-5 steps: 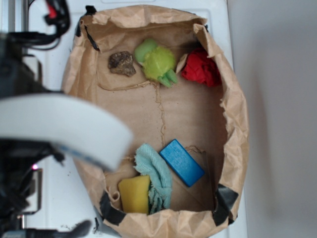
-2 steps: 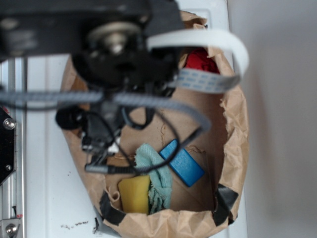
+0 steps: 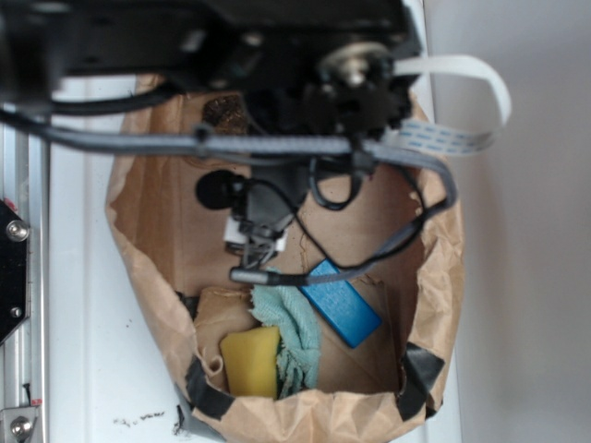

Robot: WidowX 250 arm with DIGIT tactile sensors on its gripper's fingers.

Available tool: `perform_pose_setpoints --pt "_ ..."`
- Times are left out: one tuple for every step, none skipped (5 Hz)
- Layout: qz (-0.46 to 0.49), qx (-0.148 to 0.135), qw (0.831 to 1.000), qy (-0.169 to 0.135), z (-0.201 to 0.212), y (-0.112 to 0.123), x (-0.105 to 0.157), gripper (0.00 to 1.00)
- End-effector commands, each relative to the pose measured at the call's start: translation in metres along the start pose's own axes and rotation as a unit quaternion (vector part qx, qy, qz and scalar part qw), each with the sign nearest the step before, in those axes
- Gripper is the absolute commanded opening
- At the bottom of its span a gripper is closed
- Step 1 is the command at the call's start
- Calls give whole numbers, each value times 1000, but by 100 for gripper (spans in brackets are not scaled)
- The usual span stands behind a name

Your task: Grab the green animal.

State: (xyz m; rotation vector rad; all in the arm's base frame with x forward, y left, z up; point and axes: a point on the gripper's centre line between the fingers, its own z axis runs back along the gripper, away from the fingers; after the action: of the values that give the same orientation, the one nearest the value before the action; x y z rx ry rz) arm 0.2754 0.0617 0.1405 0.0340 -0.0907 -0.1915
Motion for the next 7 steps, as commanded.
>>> perform_pose_setpoints --pt "-2 47 999 -21 6 9 -8 100" --pt "-2 47 999 -21 6 9 -8 100" --pt "-2 47 999 -21 6 9 -8 100" --pt "-10 57 998 -33 -13 14 -6 100" --pt "-30 66 996 -43 -31 17 4 100" --pt "-35 75 996 -42 -39 21 12 100" --pt "-41 81 995 -38 -42 23 13 100"
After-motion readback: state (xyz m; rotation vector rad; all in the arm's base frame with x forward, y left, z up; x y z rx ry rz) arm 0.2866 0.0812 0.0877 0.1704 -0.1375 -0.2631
